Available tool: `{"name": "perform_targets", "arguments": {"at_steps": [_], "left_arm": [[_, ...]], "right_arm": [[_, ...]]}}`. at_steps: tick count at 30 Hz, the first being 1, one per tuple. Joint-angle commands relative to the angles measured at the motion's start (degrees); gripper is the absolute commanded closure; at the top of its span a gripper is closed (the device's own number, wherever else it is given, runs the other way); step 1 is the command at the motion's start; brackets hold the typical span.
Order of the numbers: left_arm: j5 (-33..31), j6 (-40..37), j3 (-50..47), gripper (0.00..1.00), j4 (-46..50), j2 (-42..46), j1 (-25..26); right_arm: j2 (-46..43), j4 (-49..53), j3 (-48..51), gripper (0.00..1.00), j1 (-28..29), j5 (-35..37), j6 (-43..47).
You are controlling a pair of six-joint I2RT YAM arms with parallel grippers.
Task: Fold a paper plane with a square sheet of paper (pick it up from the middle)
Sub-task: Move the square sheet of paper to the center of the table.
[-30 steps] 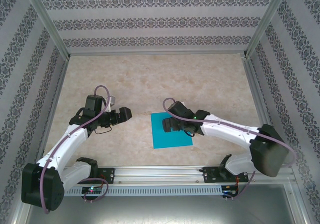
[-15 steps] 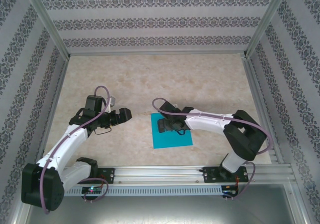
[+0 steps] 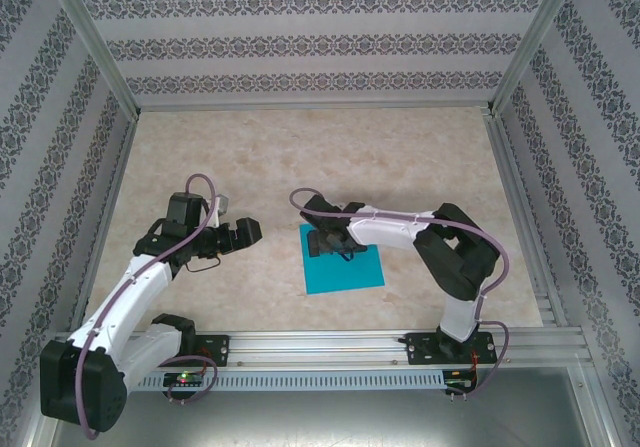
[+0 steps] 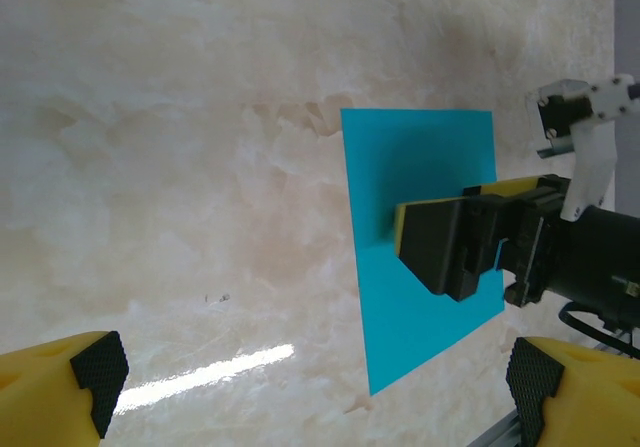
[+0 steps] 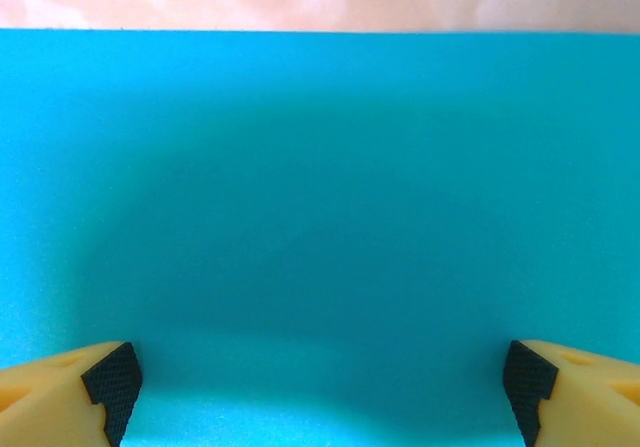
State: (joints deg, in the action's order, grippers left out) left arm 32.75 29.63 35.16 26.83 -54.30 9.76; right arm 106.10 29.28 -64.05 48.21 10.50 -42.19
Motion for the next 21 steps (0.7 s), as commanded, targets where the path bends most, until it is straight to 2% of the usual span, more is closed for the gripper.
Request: {"name": "perform_targets", "arguments": {"at_steps": [1, 7, 21], "left_arm": [[-0.83, -1.13, 0.34, 0.00, 2.24, 1.37, 0.48], [-0.99, -0.89, -0.06, 0.00, 2.09, 2.25, 0.46], [-1.36, -1.10, -0.60, 0.00, 1.47, 2.30, 0.50]], "right_arm": [[4.47, 0.57, -1.97, 0.05, -1.27, 0.03, -3.27], [7.05, 2.02, -7.27, 0.05, -2.52, 2.58, -4.94], [15.22, 4.55, -20.64, 0.05, -6.83, -1.00, -1.46]]}}
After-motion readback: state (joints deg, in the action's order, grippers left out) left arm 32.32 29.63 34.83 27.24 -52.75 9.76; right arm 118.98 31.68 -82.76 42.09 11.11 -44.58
